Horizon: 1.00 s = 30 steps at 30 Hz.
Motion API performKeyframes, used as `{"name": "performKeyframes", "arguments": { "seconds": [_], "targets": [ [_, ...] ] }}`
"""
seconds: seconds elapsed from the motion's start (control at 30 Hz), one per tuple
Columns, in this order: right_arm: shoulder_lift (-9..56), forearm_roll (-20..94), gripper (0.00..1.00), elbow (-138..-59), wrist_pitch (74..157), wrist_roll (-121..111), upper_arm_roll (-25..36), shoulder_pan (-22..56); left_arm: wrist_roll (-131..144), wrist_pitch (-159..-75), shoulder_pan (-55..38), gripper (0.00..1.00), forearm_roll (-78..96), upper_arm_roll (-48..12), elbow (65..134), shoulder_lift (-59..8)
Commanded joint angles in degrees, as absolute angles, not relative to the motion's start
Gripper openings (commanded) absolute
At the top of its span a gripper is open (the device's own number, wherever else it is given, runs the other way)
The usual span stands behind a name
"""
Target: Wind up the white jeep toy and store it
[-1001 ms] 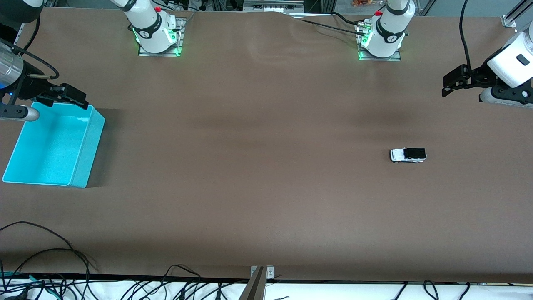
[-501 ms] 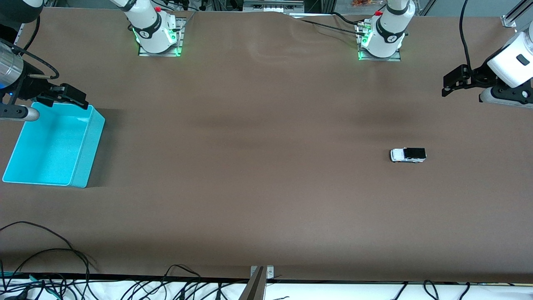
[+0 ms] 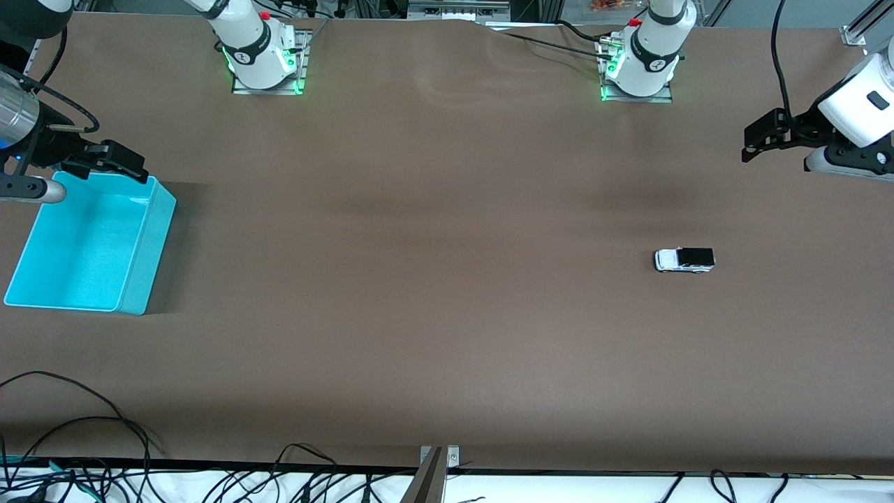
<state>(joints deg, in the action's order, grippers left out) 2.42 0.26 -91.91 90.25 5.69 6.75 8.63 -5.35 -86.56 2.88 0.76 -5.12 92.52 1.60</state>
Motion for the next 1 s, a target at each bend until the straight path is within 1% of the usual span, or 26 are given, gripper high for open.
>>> {"name": "performKeyframes", "arguments": {
  "seconds": [0.0,0.97],
  "targets": [
    [1.85,-0.62,1.0,-92.02,90.09,5.01,6.68,8.88,-6.5,-86.4,2.9,1.0,-0.18,-5.01,90.88,0.7],
    [1.85,-0.53,1.0,-92.02,90.0,5.01,6.68,8.88,-6.5,-86.05,2.99,1.0,0.44,-5.01,90.7,-0.35]
  ]
}}
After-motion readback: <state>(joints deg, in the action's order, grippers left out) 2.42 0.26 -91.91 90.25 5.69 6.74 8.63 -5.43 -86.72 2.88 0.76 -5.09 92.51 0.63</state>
